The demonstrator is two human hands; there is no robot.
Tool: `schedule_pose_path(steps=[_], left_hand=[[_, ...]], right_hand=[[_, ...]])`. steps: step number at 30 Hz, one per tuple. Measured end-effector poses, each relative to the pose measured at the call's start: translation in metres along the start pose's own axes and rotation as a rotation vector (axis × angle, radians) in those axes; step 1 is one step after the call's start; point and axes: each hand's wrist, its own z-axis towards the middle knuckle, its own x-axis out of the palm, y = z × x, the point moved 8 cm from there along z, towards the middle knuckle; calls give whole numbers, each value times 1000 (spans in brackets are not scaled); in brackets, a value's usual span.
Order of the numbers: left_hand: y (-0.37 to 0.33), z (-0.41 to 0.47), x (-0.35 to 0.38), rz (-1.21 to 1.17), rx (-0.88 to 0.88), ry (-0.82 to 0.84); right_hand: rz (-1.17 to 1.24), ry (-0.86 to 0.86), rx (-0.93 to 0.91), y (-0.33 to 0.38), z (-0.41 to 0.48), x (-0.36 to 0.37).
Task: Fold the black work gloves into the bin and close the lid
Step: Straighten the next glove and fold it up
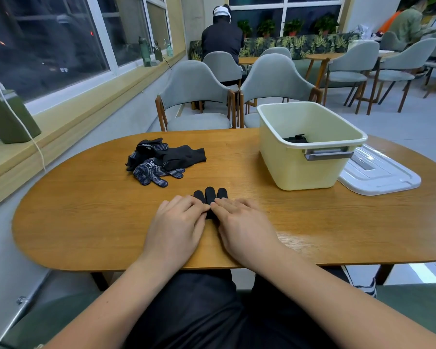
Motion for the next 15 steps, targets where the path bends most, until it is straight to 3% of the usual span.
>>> schedule_pose_path(steps=[15], left_hand=[[-2, -5, 20, 217, -55, 180]], right_hand=[[68, 75, 13, -8, 25, 17]])
